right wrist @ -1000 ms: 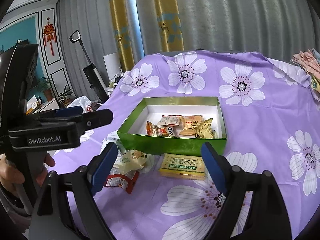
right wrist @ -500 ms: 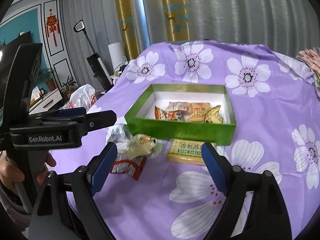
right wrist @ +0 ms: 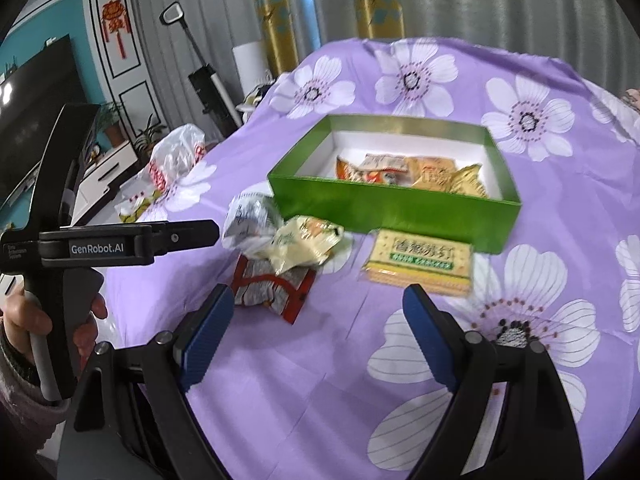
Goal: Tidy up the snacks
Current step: 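Withdraw the left gripper and move it to the red-and-white bag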
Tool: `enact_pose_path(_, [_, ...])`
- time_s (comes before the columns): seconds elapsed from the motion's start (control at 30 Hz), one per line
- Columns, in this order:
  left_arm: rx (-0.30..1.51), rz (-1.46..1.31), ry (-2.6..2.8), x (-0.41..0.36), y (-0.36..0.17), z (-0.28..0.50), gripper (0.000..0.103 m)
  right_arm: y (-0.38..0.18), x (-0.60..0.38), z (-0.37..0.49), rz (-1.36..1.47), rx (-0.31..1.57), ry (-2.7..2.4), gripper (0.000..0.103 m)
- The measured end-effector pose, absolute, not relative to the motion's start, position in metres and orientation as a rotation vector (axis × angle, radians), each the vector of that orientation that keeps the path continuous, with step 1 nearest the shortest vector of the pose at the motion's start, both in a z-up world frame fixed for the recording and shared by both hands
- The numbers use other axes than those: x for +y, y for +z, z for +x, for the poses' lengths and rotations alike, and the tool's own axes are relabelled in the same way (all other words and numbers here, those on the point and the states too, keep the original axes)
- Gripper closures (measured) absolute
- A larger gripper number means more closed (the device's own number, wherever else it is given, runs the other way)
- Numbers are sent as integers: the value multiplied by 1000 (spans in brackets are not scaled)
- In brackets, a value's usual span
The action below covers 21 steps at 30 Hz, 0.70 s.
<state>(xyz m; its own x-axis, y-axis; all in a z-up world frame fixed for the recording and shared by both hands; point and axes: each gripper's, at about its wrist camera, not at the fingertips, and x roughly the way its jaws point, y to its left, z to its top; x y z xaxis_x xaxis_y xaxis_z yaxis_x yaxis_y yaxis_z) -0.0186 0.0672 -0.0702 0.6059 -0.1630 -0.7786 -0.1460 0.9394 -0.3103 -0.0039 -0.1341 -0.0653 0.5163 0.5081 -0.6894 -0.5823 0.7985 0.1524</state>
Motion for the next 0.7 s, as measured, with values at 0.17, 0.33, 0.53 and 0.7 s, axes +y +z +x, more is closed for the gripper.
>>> enact_pose_path(0.17, [948,-366,-46,62,-83,-22,4,-85,-122,-2,-125,848,691,16])
enact_pose_path(0.33, [961,-354,-93,54,-93,-20,4,-106,-108,2,-134,901,721,16])
enact_pose_path(0.53, [968,-338,-115,49,-101,-14,4,-123,-96,10,-119,927,753,19])
enact_pose_path(0.7, [978,-341,-137,49,-109,-10,13,-132,-88,20,-105,947,769,23])
